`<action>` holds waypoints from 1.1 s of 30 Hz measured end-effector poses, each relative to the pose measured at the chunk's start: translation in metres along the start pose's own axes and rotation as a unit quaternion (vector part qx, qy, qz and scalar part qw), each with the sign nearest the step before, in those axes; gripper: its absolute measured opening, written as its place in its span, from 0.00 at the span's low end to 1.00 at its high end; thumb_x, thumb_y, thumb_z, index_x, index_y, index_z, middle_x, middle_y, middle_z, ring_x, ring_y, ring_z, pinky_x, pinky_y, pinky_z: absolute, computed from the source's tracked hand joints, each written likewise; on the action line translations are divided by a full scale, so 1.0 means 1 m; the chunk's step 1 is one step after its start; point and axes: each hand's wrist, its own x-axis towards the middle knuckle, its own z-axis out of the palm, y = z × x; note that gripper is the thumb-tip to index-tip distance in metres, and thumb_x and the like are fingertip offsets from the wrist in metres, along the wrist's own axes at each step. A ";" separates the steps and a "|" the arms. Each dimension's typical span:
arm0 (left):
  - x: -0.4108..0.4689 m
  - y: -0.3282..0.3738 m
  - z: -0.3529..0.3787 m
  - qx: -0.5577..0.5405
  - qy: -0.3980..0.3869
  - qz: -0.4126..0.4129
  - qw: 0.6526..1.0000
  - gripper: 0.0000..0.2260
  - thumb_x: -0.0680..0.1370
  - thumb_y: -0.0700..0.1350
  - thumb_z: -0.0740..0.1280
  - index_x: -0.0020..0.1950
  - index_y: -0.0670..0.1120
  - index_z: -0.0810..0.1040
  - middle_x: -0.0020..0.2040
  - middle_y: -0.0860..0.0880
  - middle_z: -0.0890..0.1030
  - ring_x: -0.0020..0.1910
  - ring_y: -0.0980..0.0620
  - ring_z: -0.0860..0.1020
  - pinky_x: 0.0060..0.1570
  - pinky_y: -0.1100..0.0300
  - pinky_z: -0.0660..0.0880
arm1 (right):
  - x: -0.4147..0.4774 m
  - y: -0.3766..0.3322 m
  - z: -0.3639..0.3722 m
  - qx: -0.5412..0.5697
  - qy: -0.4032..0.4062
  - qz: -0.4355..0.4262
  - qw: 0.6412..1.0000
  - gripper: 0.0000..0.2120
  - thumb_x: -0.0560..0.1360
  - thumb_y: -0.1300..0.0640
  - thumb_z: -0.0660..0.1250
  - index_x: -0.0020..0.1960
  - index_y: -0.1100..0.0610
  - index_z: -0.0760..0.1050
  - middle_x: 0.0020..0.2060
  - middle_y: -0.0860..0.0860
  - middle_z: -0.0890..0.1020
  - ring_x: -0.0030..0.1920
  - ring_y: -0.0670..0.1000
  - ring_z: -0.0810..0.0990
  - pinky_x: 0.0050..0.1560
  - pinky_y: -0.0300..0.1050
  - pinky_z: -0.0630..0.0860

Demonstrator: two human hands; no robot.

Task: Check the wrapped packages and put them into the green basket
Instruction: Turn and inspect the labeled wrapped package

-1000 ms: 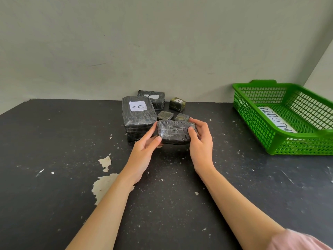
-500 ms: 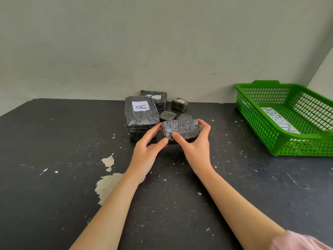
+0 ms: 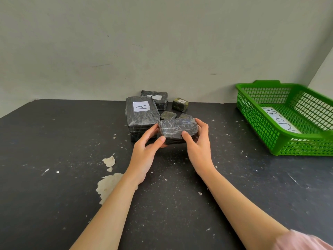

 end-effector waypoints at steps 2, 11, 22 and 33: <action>0.001 -0.001 0.000 -0.004 0.002 0.002 1.000 0.20 0.77 0.46 0.66 0.66 0.61 0.69 0.63 0.59 0.75 0.59 0.53 0.78 0.53 0.67 0.73 | 0.001 0.002 0.000 0.002 0.000 -0.001 1.000 0.24 0.77 0.58 0.64 0.70 0.51 0.60 0.50 0.33 0.70 0.45 0.21 0.69 0.43 0.16 0.64; 0.004 -0.006 -0.002 -0.020 0.009 -0.001 1.000 0.17 0.76 0.46 0.67 0.63 0.62 0.71 0.61 0.59 0.77 0.59 0.52 0.78 0.54 0.67 0.71 | 0.001 0.000 -0.001 0.032 0.001 0.012 0.999 0.18 0.81 0.56 0.55 0.70 0.52 0.62 0.61 0.44 0.73 0.53 0.32 0.73 0.52 0.22 0.68; 0.005 -0.001 0.005 -0.010 0.053 -0.005 0.999 0.14 0.77 0.52 0.64 0.62 0.56 0.69 0.50 0.51 0.80 0.44 0.51 0.83 0.53 0.62 0.70 | -0.002 -0.001 0.000 0.002 0.025 0.000 1.000 0.21 0.78 0.47 0.60 0.71 0.47 0.65 0.63 0.47 0.75 0.62 0.46 0.74 0.60 0.38 0.70; 0.005 -0.003 0.006 0.068 -0.040 0.023 0.997 0.25 0.76 0.50 0.67 0.66 0.69 0.62 0.56 0.54 0.74 0.46 0.61 0.80 0.47 0.74 0.72 | -0.006 -0.006 0.003 -0.068 0.062 -0.058 0.994 0.26 0.75 0.49 0.66 0.70 0.49 0.61 0.66 0.45 0.67 0.66 0.43 0.65 0.62 0.36 0.63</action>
